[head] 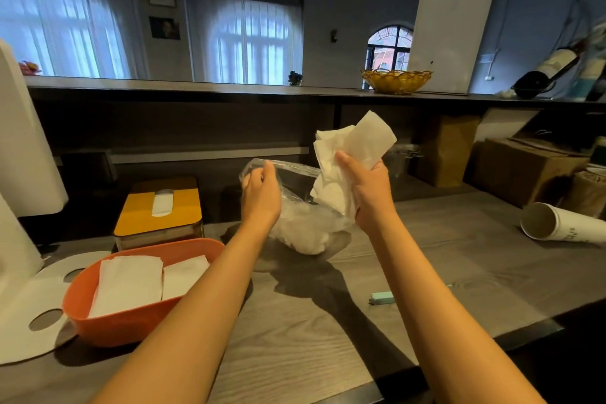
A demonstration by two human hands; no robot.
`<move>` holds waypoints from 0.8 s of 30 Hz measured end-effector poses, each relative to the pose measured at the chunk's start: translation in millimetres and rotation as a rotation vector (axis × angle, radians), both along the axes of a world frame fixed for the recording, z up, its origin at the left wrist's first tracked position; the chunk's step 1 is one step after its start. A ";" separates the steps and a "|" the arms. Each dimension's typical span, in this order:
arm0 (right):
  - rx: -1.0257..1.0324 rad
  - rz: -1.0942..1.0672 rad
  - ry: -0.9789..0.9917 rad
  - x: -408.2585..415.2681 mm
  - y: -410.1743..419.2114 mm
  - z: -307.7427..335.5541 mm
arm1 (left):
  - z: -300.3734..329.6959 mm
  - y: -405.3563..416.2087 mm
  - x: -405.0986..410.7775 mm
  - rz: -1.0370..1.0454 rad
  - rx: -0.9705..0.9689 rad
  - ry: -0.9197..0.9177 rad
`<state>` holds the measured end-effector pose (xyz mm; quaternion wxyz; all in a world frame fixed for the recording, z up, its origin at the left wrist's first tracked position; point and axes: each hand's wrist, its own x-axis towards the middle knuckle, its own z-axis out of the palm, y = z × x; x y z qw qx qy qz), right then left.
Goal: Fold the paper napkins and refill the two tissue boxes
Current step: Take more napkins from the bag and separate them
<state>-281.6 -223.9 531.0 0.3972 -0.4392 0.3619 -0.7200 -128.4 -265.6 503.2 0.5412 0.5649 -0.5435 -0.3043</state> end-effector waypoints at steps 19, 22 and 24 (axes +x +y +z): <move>0.364 0.171 0.192 23.1 3.7 -90.1 | -71.3 67.7 -22.8 -0.408 0.338 0.792; 0.389 0.155 0.381 25.7 -8.6 -91.4 | -76.1 58.2 -21.8 -0.424 0.417 0.832; 0.370 0.145 0.421 31.4 -11.2 -95.1 | -79.1 51.3 -23.1 -0.409 0.434 0.849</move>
